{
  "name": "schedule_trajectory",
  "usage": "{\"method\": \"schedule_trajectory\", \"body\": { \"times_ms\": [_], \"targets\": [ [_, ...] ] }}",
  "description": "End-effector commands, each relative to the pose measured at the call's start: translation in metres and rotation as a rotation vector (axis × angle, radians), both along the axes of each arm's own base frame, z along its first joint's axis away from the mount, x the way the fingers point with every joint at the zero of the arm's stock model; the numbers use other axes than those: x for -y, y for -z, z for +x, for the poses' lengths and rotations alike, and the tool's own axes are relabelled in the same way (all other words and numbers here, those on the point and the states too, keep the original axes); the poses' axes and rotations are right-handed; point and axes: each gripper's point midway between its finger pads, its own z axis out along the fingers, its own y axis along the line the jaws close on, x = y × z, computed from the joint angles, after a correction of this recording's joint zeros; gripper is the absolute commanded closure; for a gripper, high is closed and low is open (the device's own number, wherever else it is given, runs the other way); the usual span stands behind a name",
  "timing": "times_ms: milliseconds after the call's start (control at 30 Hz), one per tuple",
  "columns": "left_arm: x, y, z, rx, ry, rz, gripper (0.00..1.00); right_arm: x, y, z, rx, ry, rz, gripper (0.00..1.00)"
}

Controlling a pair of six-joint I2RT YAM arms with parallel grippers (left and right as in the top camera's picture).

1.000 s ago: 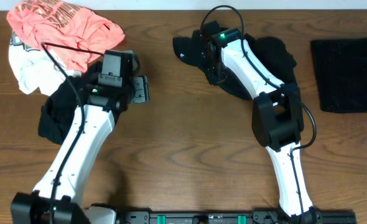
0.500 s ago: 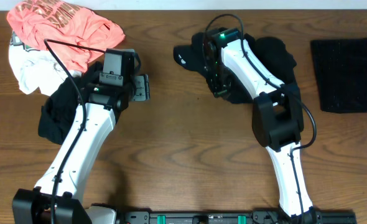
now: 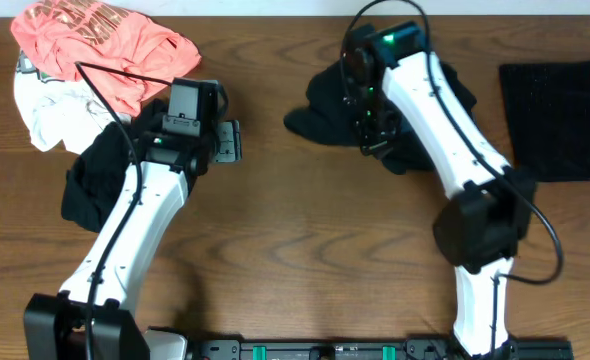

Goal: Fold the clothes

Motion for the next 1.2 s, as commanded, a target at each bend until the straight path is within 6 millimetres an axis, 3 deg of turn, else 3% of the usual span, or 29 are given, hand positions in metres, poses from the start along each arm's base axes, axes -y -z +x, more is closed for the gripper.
{"method": "schedule_trajectory", "body": {
  "times_ms": [0, 33, 67, 100, 133, 200, 333, 500, 767, 967, 1167],
  "targets": [
    [-0.003, 0.003, 0.004, -0.002, 0.004, 0.018, 0.31, -0.002, -0.022, -0.006, 0.047, -0.012, 0.03, 0.99],
    [-0.001, 0.003, 0.004, -0.003, 0.011, 0.009, 0.31, -0.002, -0.027, -0.006, 0.059, -0.013, 0.035, 0.91],
    [0.002, 0.003, 0.003, -0.004, 0.019, -0.004, 0.31, -0.002, -0.03, -0.006, 0.066, -0.013, 0.038, 0.69],
    [0.006, 0.003, 0.003, -0.006, 0.031, -0.022, 0.32, -0.001, -0.033, -0.007, 0.077, -0.017, 0.036, 0.39],
    [0.01, 0.003, 0.002, -0.01, 0.044, -0.043, 0.32, 0.001, -0.034, -0.006, 0.087, -0.017, 0.03, 0.17],
    [0.024, 0.003, 0.0, -0.02, 0.088, -0.107, 0.32, 0.006, -0.037, -0.001, 0.111, -0.012, 0.016, 0.03],
    [0.05, 0.004, -0.004, -0.025, 0.2, -0.167, 0.32, 0.013, -0.038, 0.013, 0.155, 0.02, 0.035, 0.01],
    [0.08, 0.021, -0.003, -0.017, 0.335, -0.149, 0.32, 0.019, -0.04, 0.025, 0.16, 0.039, 0.138, 0.03],
    [0.119, 0.057, 0.021, 0.005, 0.428, -0.217, 0.27, 0.036, -0.05, 0.038, 0.168, 0.075, 0.307, 0.08],
    [0.138, 0.065, 0.041, 0.069, 0.46, -0.294, 0.19, 0.046, -0.058, 0.04, 0.194, 0.072, 0.325, 0.09],
    [0.144, 0.072, 0.055, 0.118, 0.467, -0.306, 0.14, 0.047, -0.058, 0.04, 0.197, 0.065, 0.325, 0.09]
  ]
}}
